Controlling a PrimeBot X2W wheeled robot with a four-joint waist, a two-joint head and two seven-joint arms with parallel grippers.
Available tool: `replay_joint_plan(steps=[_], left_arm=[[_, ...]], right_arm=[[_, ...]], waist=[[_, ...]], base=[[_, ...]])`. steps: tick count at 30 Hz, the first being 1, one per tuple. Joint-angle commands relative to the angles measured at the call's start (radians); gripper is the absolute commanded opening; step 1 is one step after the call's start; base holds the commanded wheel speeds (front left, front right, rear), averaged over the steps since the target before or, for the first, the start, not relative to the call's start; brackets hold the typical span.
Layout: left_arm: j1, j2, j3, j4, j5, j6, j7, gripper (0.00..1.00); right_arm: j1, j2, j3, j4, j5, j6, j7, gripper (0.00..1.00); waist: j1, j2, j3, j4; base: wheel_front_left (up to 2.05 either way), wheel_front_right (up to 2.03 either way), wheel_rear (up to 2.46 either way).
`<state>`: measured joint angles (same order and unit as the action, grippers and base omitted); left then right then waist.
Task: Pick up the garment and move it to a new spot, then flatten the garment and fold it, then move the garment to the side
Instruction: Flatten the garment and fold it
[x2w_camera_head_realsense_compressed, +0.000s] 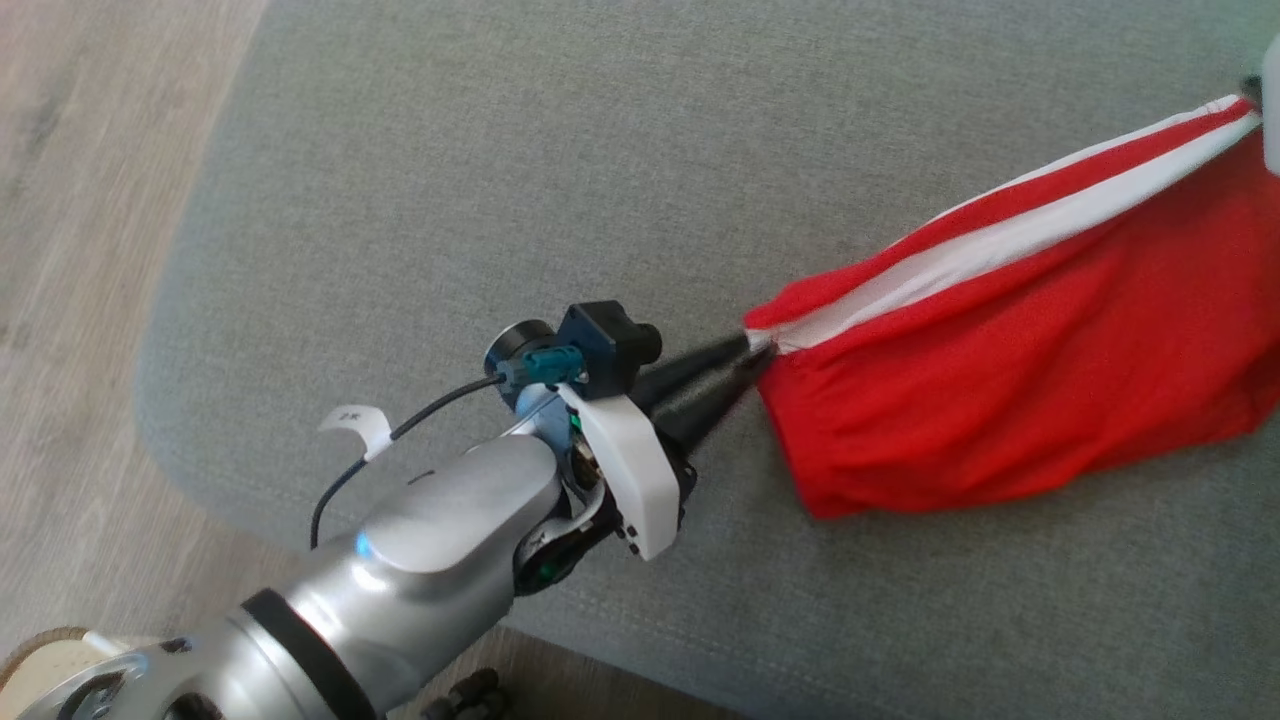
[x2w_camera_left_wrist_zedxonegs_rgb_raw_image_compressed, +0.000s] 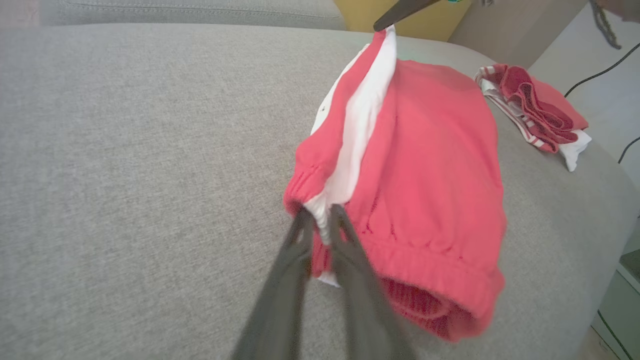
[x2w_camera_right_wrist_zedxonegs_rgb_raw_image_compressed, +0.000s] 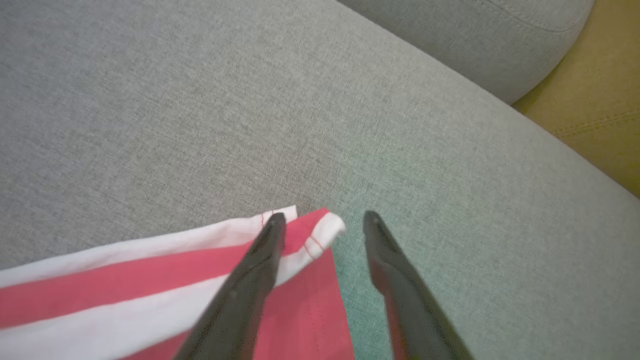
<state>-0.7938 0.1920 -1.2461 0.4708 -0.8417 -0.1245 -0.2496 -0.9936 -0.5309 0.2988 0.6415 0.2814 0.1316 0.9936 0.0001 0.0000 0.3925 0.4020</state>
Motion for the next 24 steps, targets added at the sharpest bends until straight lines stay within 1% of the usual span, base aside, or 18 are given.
replay_joint_plan(steps=[1,6,10,13,16,17,18,19,20,24], left_arm=[[-0.041,0.013,0.040,-0.002,-0.007,-0.006,-0.011,1.00],[-0.021,0.018,0.110,0.034,0.015,-0.006,-0.012,1.00],[0.016,0.032,0.195,0.049,0.042,0.004,-0.012,1.00],[0.050,0.043,0.274,0.042,0.061,0.026,-0.012,1.00],[0.091,0.050,0.371,0.019,0.073,0.052,-0.012,1.00],[0.091,0.050,0.371,0.019,0.073,0.052,-0.012,1.00],[0.106,0.052,0.406,0.008,0.078,0.061,-0.012,1.00],[0.138,0.051,0.481,-0.023,0.092,0.080,-0.012,1.00],[0.138,0.051,0.481,-0.023,0.092,0.080,-0.012,1.00],[0.218,0.037,0.628,-0.091,0.129,0.111,-0.012,1.00]], right_arm=[[-0.033,0.008,0.007,-0.016,-0.006,-0.001,-0.032,1.00],[-0.031,0.028,0.037,0.036,0.010,-0.001,-0.099,1.00],[-0.014,0.045,0.056,0.050,0.038,-0.001,-0.196,1.00],[0.013,0.052,0.078,0.037,0.069,-0.001,-0.303,1.00],[0.051,0.057,0.094,0.014,0.102,-0.001,-0.440,1.00],[0.051,0.057,0.094,0.014,0.102,-0.001,-0.440,1.00],[0.067,0.059,0.100,0.007,0.113,-0.001,-0.483,1.00],[0.099,0.062,0.106,-0.009,0.132,-0.001,-0.570,1.00],[0.099,0.062,0.106,-0.009,0.132,-0.001,-0.570,1.00],[0.177,0.076,0.103,-0.042,0.153,-0.001,-0.734,1.00]], waist=[[-0.0001,0.0000,-0.003,-0.006],[-0.0001,0.0000,-0.033,-0.040],[-0.0001,0.0000,-0.074,-0.083],[-0.0001,0.0000,-0.109,-0.117],[-0.0001,0.0000,-0.148,-0.153],[-0.0001,0.0000,-0.148,-0.153],[-0.0001,0.0000,-0.162,-0.167],[-0.0001,0.0000,-0.188,-0.191],[-0.0001,0.0000,-0.188,-0.191],[-0.0001,0.0000,-0.241,-0.236]], base=[[0.00,0.00,0.00],[0.00,0.00,0.00],[0.00,0.00,0.00],[0.00,0.00,0.00],[0.00,0.00,0.00],[0.00,0.00,0.00],[0.00,0.00,0.00],[0.00,0.00,0.00],[0.00,0.00,0.00],[0.00,0.00,0.00]])
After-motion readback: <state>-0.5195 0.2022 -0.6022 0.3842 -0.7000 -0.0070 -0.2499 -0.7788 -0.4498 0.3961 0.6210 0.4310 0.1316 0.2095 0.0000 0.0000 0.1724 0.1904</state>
